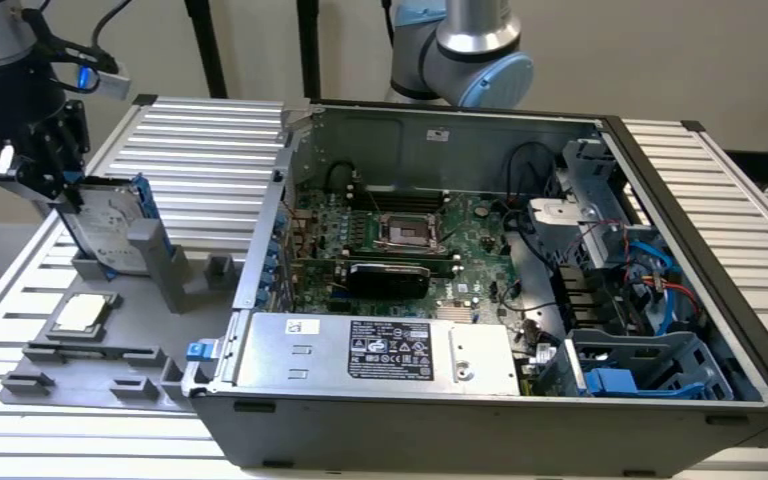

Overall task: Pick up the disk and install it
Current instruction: 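Pick up the disk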

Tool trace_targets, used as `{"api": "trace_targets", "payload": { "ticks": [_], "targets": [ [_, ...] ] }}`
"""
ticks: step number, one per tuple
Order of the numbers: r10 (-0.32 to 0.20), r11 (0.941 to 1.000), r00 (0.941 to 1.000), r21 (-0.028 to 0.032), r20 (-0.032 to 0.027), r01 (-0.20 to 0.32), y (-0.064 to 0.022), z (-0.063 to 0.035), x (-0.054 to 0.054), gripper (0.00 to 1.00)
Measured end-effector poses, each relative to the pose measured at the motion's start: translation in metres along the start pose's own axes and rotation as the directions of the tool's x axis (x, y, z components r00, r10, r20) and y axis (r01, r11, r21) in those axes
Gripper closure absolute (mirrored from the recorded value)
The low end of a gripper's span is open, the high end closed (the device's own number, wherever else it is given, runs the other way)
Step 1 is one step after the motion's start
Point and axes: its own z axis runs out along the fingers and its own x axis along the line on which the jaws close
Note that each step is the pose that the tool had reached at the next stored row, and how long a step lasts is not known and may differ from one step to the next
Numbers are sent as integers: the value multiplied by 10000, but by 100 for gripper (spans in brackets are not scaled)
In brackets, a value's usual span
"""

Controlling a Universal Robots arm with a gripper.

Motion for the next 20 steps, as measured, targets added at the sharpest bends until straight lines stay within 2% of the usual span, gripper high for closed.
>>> {"api": "trace_targets", "payload": {
  "ticks": [14, 20],
  "targets": [
    [3, 10000, 10000, 0, 0, -3, 0, 1, 7, 67],
    [3, 10000, 10000, 34, -1, -3, 1, 4, 37, 67]
  ]
}}
